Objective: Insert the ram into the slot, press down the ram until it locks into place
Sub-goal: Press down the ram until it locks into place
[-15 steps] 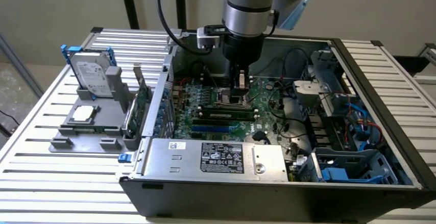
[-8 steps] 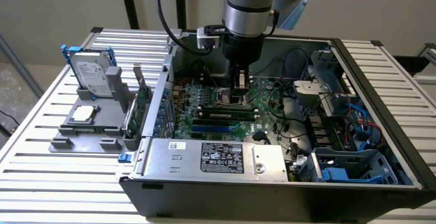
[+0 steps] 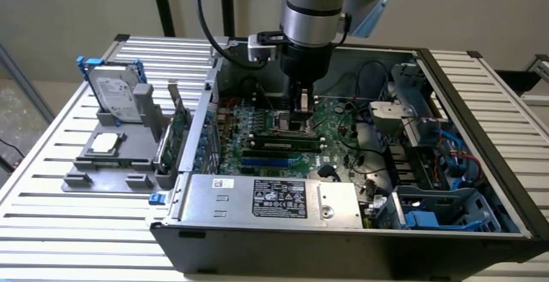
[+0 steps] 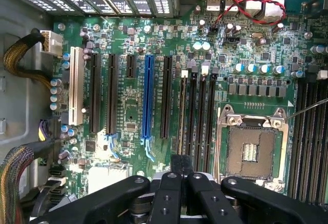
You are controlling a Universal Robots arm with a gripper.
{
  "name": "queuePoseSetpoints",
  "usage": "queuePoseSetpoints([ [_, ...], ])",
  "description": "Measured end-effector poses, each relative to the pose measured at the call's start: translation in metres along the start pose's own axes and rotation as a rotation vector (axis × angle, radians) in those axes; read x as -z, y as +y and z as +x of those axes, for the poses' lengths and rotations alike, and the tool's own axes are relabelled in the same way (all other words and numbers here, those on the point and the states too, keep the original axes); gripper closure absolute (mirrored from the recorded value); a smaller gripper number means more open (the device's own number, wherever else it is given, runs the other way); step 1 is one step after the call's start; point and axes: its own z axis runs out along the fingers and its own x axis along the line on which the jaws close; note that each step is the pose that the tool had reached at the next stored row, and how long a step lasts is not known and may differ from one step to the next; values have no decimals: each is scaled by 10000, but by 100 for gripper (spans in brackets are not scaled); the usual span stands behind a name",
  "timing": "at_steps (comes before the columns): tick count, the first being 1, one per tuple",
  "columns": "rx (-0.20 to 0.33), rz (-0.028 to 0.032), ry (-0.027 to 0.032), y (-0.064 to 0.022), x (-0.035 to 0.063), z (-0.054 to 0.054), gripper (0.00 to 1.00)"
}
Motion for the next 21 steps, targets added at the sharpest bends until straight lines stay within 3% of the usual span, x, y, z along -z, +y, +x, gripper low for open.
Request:
queuePoseSetpoints([
  [21,-3523,-268,-65,0,0,0,89],
])
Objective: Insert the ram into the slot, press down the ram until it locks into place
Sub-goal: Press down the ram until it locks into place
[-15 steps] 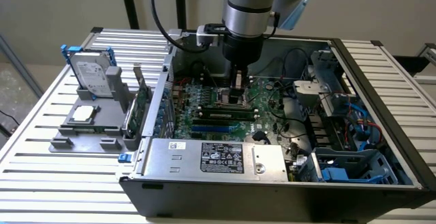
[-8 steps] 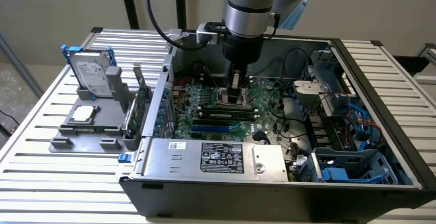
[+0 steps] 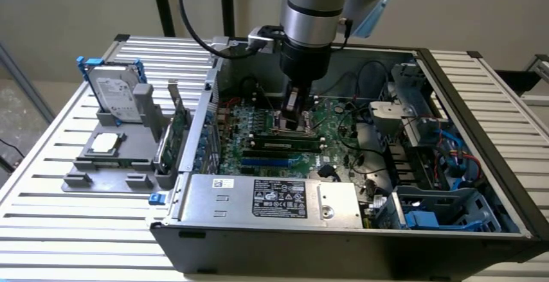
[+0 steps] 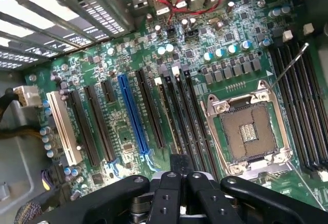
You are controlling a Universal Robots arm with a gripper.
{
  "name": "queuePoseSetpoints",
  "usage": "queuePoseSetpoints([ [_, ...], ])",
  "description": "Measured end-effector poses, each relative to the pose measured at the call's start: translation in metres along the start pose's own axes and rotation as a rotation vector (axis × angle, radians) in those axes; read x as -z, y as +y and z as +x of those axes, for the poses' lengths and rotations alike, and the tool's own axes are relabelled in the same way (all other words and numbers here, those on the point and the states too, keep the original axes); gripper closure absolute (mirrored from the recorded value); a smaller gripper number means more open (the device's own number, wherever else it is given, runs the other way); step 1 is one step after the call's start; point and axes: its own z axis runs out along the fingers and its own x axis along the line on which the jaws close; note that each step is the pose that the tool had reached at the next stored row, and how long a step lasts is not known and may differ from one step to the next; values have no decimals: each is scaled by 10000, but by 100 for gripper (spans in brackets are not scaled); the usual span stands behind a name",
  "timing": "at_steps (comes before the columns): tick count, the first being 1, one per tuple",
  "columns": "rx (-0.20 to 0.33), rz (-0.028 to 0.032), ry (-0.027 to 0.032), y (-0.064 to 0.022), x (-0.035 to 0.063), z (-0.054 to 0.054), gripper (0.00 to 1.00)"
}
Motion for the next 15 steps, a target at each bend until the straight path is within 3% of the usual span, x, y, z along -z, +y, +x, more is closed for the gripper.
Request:
queuePoseSetpoints([
  [15,-2479,-189,-46,0,3,1,89],
])
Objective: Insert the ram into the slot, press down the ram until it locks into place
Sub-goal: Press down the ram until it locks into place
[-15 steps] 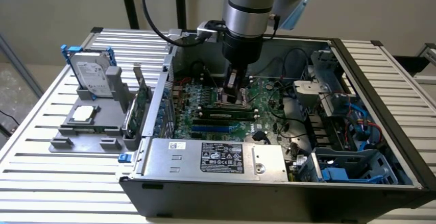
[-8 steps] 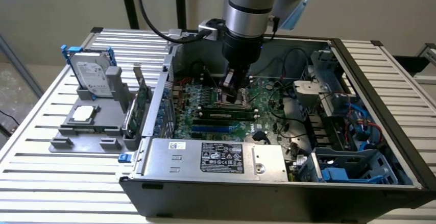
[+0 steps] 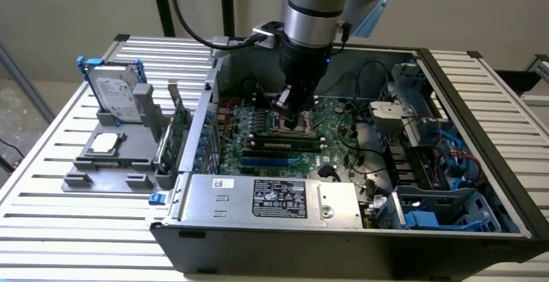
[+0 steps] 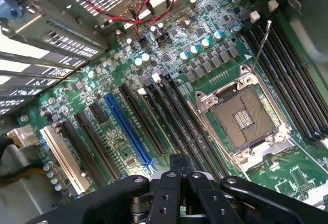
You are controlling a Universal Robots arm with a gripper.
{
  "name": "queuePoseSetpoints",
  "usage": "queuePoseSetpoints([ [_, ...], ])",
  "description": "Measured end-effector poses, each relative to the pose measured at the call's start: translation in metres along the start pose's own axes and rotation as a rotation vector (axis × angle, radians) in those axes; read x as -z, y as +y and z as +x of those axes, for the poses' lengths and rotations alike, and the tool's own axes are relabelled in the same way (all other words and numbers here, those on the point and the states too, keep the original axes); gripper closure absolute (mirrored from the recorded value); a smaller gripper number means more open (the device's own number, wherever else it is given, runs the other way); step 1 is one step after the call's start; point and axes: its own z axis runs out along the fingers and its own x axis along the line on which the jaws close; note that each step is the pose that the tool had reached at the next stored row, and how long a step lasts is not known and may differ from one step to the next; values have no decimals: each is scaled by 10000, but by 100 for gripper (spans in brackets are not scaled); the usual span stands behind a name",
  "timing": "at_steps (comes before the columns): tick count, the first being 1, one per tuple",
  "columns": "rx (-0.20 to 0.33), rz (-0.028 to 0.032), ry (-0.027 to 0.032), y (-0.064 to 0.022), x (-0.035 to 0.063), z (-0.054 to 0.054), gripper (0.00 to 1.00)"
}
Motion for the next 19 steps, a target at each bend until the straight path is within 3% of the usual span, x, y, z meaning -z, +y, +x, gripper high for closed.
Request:
queuePoseSetpoints([
  [14,-1976,-147,-41,2,81,6,89],
  [19,-2599,-146,-92,1,87,5,89],
])
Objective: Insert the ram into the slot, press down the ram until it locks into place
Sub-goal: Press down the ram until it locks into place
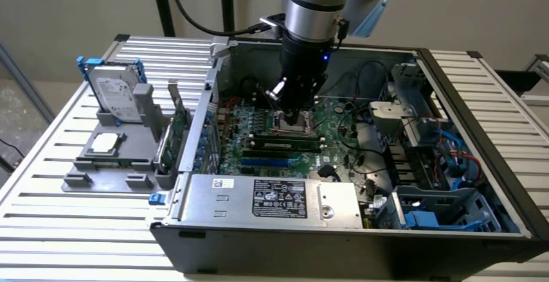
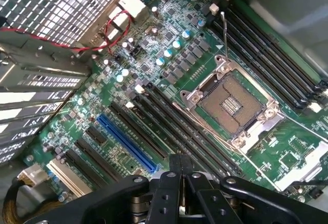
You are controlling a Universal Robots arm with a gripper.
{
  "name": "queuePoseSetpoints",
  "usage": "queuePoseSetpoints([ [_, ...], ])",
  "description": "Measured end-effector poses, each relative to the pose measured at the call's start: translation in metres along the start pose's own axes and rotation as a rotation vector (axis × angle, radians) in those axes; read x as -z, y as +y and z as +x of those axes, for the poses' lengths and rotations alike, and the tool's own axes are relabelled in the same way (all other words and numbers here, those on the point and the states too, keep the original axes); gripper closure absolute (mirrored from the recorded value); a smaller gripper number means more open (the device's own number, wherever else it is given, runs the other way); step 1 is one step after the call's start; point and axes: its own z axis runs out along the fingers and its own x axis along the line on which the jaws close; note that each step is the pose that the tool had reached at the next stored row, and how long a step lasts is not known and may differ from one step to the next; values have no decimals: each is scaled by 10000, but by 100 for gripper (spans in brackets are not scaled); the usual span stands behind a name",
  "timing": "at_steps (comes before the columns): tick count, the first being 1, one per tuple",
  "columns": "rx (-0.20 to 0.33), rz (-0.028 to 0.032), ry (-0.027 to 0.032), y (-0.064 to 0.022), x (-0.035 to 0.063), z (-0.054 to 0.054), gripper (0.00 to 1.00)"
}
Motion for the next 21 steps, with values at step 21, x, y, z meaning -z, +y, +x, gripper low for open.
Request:
queuePoseSetpoints([
  [21,-2546,107,-357,4,2,-3,89],
])
